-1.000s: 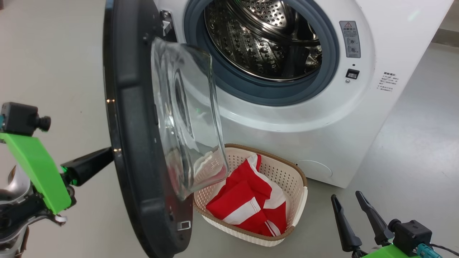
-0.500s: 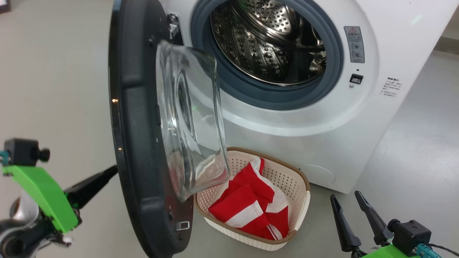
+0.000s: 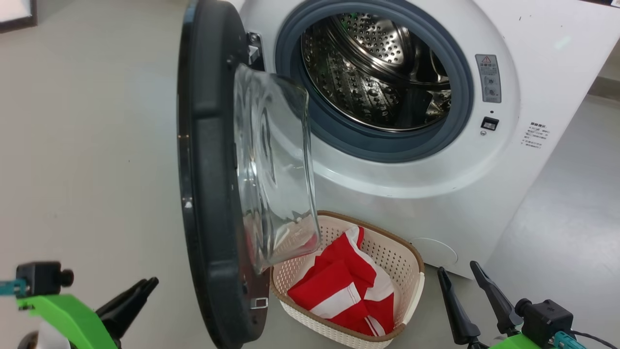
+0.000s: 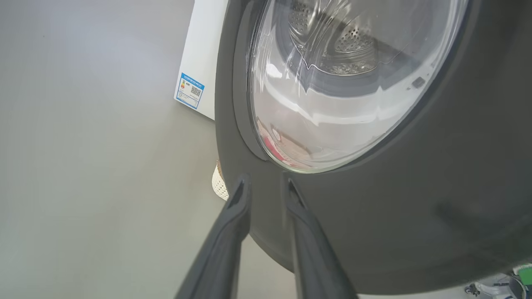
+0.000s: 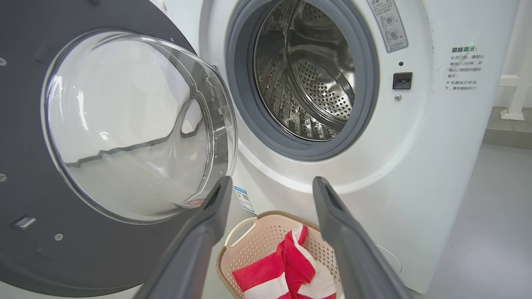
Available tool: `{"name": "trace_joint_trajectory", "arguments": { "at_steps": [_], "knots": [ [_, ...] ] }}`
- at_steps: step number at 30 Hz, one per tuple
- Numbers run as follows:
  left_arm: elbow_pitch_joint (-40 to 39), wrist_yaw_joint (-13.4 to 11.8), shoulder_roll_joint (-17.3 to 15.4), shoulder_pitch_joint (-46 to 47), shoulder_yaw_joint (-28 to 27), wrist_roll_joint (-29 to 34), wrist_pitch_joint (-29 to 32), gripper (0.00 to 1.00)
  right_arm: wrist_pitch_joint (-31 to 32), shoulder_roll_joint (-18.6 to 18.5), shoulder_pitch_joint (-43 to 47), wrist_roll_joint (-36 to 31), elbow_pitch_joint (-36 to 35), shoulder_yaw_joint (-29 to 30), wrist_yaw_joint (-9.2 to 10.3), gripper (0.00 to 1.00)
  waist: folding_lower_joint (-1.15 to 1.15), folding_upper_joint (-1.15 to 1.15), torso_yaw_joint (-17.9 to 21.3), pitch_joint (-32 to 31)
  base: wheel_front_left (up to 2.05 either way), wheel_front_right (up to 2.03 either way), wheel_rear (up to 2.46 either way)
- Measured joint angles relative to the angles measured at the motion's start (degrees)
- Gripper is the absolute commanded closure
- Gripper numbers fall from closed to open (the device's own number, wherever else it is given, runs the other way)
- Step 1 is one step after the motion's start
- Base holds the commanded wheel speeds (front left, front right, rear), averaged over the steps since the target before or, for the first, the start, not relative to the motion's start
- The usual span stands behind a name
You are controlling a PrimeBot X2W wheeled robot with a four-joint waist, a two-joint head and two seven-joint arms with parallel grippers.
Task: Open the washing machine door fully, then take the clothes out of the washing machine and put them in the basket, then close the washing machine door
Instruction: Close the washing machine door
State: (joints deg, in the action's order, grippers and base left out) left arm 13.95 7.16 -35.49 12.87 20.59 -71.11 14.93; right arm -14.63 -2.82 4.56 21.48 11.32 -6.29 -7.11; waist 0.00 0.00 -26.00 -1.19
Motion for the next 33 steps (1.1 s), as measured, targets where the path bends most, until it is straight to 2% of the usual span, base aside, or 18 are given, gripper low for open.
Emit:
{"name": "trace_joint_trajectory", "arguments": {
  "at_steps": [3,6,10,18,23,26,28,33],
  "knots": [
    [0.73,0.0,0.2,-1.0,0.48,0.76,-2.55,0.48,0.0,0.0,0.03,0.0,0.0,-0.07,0.0,0.0,0.0,0.0,-0.23,-0.17,0.0,0.0,0.0],
    [1.53,0.0,0.81,-2.42,1.13,1.56,-6.16,0.24,0.0,0.0,0.25,0.0,0.0,-0.11,0.0,0.0,0.0,0.0,-0.51,-0.25,0.0,0.0,0.0],
    [3.96,0.0,1.18,-3.96,1.58,3.19,-11.26,0.0,0.0,0.0,0.83,0.0,-0.01,-0.23,0.0,0.0,0.0,0.0,-0.64,-0.12,0.0,0.0,0.0],
    [8.14,0.0,4.14,-6.21,2.24,5.89,-21.09,0.0,0.0,-0.02,1.15,0.0,0.0,-0.31,0.0,0.0,0.0,0.0,-0.76,0.02,0.0,0.0,0.0],
    [10.83,0.0,5.93,-6.74,3.05,10.67,-27.51,0.0,0.0,-0.07,1.15,0.0,0.01,-0.37,0.0,0.0,0.0,0.0,-0.7,0.09,0.0,0.0,0.0],
    [12.07,-0.27,7.45,-7.06,2.37,15.4,-28.94,0.0,0.0,-0.09,1.15,0.0,0.01,-0.32,0.0,0.0,0.0,-0.01,-0.77,0.15,0.0,0.0,0.0],
    [11.85,-0.92,8.79,-7.07,-0.16,19.28,-29.08,0.0,0.0,-0.09,1.15,0.0,0.01,-0.29,0.0,0.0,0.0,0.0,-0.89,0.22,0.0,0.0,0.0],
    [6.04,-2.69,13.29,-7.86,-10.47,33.41,-29.22,0.0,0.0,-0.15,1.14,0.0,0.0,-0.08,0.0,0.0,0.0,0.0,-1.0,0.44,0.0,0.0,0.0]
  ]
}}
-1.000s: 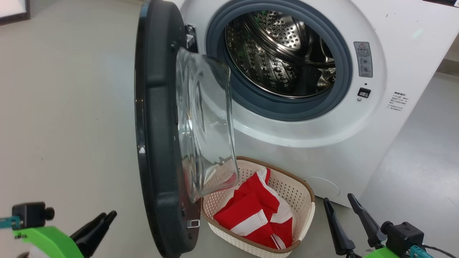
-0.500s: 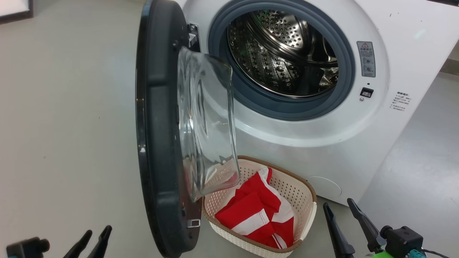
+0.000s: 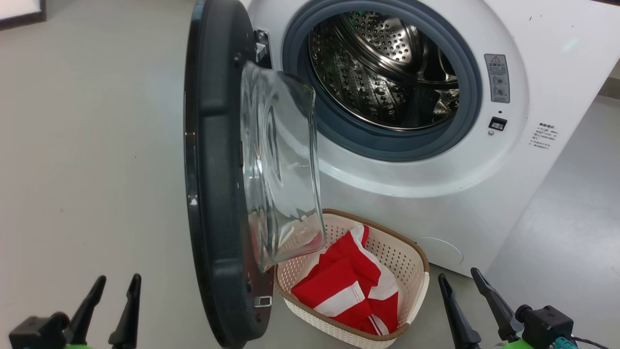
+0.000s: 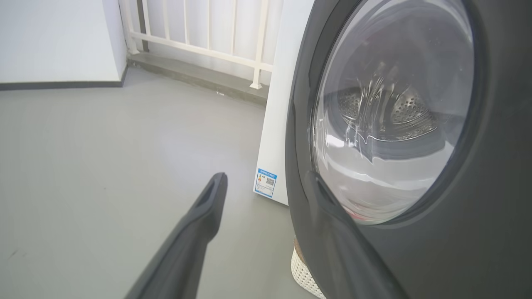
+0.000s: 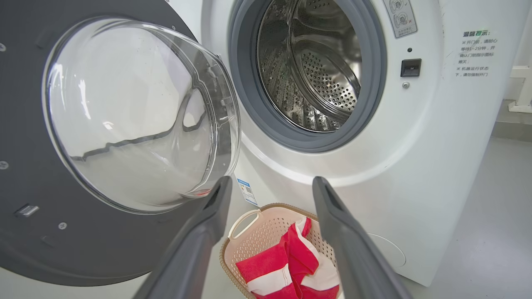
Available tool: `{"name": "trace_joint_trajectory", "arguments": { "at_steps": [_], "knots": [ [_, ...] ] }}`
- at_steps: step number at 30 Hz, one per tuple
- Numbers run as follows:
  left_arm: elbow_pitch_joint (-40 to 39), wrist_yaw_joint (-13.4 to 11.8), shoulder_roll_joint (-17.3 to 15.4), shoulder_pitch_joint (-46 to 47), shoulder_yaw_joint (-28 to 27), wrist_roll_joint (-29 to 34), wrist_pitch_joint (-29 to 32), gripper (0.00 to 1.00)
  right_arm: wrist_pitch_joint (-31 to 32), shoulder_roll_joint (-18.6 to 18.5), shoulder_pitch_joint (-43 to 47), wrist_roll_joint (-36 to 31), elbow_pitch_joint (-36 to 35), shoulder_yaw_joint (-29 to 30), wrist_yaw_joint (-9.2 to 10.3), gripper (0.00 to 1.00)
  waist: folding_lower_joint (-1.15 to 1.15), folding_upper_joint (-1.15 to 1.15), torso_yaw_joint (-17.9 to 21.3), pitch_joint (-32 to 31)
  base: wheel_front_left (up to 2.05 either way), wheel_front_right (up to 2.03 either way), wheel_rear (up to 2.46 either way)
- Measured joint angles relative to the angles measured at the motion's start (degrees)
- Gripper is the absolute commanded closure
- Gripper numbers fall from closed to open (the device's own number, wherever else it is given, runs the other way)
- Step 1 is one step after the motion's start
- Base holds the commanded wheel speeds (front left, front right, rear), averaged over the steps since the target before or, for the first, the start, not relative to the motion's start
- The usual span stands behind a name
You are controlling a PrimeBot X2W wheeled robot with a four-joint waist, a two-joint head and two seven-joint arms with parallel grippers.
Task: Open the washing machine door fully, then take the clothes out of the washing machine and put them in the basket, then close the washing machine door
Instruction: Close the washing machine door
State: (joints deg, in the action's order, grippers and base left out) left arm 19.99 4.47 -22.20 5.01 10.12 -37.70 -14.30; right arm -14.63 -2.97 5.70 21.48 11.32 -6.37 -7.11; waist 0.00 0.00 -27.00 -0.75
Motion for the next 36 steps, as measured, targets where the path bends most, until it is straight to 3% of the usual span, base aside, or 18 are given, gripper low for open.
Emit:
{"name": "trace_joint_trajectory", "arguments": {
  "at_steps": [7,14,21,36],
  "knots": [
    [-7.65,0.04,7.2,-4.99,-9.93,15.5,0.0,0.0,0.0,-0.07,-0.01,0.0,-0.05,0.18,0.0,0.0,0.0,0.0,0.38,0.03,0.0,0.0,0.0],
    [-12.62,0.74,12.35,-7.33,-15.07,25.88,0.0,0.0,0.0,-0.08,0.03,0.0,-0.33,0.7,0.0,0.0,0.0,0.0,0.85,-0.17,0.0,0.0,0.0],
    [-12.69,1.7,15.99,-8.81,-17.86,29.56,0.0,0.0,0.0,-0.07,0.25,0.0,-0.19,1.71,0.0,0.0,0.0,0.0,1.2,-0.28,0.0,0.0,0.0],
    [-12.22,2.69,17.64,-8.87,-19.74,30.77,0.0,0.0,0.0,-0.01,1.34,0.0,0.01,1.81,0.0,0.0,0.0,0.0,1.52,-0.58,0.0,0.0,0.0]
  ]
}}
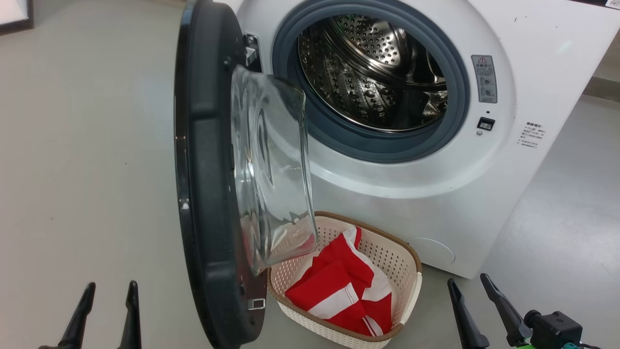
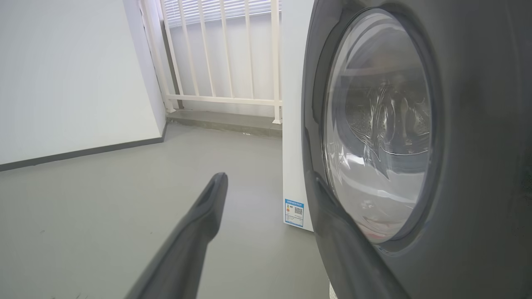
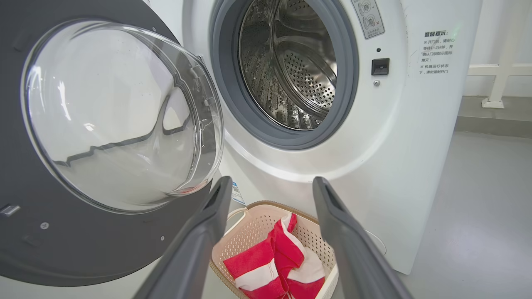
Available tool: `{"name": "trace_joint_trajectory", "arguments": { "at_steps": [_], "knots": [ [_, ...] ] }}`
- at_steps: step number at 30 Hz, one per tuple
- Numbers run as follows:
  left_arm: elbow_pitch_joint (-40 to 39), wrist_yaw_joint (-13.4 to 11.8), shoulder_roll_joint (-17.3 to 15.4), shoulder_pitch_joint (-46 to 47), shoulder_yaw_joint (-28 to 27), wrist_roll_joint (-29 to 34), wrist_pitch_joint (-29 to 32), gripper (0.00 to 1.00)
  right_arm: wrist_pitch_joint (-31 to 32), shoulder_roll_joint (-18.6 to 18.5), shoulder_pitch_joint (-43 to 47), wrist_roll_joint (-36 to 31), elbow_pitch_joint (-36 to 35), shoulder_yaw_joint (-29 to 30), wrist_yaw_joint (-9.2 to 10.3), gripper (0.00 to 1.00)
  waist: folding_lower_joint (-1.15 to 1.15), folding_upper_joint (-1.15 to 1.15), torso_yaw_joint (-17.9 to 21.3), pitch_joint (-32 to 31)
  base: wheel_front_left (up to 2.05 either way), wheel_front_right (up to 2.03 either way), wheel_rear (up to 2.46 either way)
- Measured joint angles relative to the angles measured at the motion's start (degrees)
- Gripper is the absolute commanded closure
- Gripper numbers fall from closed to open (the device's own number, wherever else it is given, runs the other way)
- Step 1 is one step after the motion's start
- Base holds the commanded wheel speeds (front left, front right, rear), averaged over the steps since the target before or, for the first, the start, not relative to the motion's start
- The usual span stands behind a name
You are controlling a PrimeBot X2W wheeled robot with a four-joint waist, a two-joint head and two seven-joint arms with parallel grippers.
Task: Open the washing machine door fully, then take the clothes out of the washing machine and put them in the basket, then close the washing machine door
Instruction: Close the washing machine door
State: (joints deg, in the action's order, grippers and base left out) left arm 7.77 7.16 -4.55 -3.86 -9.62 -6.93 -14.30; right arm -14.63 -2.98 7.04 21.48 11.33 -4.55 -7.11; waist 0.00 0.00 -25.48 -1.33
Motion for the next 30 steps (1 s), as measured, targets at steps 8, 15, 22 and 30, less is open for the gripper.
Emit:
{"name": "trace_joint_trajectory", "arguments": {
  "at_steps": [8,15,22,30],
  "knots": [
    [-0.22,0.01,0.01,0.07,0.26,-0.77,0.0,0.0,0.0,0.02,0.0,0.0,0.0,0.01,0.0,0.0,0.0,0.0,0.1,0.13,0.0,0.0,0.0],
    [-1.42,0.01,-1.18,0.62,0.55,-8.24,0.0,0.81,0.0,0.07,-0.01,0.0,0.01,0.0,0.0,0.0,0.0,0.0,0.13,-0.16,0.0,0.0,0.0],
    [-2.36,0.01,-5.99,2.94,2.15,-15.83,-0.01,1.0,0.0,0.11,-0.01,0.0,0.01,-0.09,0.0,0.0,0.0,0.0,0.65,-0.31,0.0,0.0,0.0],
    [-2.53,0.01,-13.27,5.88,8.21,-32.3,-0.02,1.0,0.0,0.19,-0.02,0.0,-0.03,-0.09,0.0,0.0,0.0,0.0,2.0,0.15,0.0,0.0,0.0]
  ]
}}
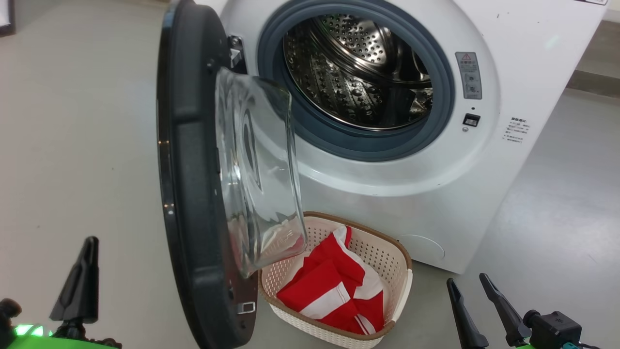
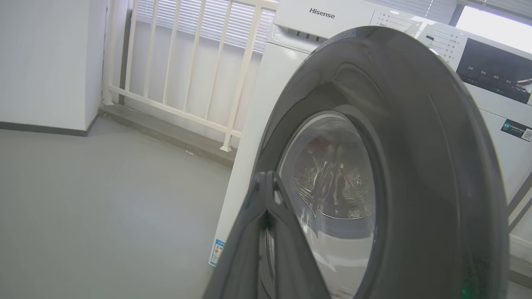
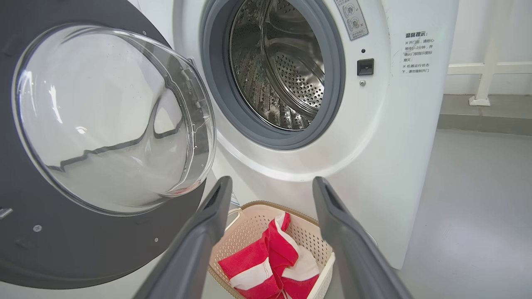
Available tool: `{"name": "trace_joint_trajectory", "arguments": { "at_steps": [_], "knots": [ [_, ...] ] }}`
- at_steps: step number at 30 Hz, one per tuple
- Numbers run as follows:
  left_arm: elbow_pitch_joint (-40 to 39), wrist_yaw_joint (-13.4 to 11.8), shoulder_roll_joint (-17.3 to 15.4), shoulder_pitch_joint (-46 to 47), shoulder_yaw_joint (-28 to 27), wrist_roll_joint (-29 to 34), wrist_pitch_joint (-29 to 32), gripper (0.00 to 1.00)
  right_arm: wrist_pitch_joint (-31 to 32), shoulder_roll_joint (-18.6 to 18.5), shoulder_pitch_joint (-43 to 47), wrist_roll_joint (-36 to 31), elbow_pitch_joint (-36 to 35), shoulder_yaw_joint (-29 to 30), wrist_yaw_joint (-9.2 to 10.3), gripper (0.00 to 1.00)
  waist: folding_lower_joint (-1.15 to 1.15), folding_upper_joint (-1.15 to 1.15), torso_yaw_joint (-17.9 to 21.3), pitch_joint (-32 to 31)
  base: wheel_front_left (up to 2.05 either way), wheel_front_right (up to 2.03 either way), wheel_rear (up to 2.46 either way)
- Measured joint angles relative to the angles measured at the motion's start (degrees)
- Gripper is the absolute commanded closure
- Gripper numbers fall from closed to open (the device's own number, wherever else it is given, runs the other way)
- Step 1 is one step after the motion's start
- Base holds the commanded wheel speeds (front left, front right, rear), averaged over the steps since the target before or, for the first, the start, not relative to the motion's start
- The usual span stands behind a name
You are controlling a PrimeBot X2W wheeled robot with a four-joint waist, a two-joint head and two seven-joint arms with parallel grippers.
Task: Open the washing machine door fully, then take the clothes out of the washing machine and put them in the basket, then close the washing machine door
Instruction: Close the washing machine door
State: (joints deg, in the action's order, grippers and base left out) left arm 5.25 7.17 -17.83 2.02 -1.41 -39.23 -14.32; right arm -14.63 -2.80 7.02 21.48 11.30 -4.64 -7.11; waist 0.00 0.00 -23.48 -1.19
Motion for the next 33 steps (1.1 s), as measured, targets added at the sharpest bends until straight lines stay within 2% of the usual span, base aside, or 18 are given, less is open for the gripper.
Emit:
{"name": "trace_joint_trajectory", "arguments": {
  "at_steps": [4,10,17,33],
  "knots": [
    [0.21,0.0,-4.28,0.83,5.77,-10.66,-0.14,1.0,0.0,0.05,-0.02,0.0,-0.07,0.02,0.0,0.0,0.0,0.0,0.84,0.41,0.0,0.0,0.0],
    [-2.64,0.0,-10.42,1.79,13.84,-19.8,-0.23,1.0,0.0,0.09,-0.1,0.0,-0.19,0.07,0.0,0.0,0.0,0.0,2.03,1.28,0.0,0.0,0.0],
    [-5.03,0.0,-12.59,2.63,18.36,-22.91,-0.23,1.0,0.0,0.1,-0.18,0.0,-0.24,0.1,0.0,0.0,0.0,0.0,2.71,2.21,0.0,0.0,0.0],
    [-7.06,-0.09,-15.27,7.64,25.83,-23.19,-0.41,1.0,0.0,0.12,-1.1,0.0,-0.31,0.24,0.0,0.0,0.0,0.0,4.51,3.41,0.0,0.0,0.0]
  ]
}}
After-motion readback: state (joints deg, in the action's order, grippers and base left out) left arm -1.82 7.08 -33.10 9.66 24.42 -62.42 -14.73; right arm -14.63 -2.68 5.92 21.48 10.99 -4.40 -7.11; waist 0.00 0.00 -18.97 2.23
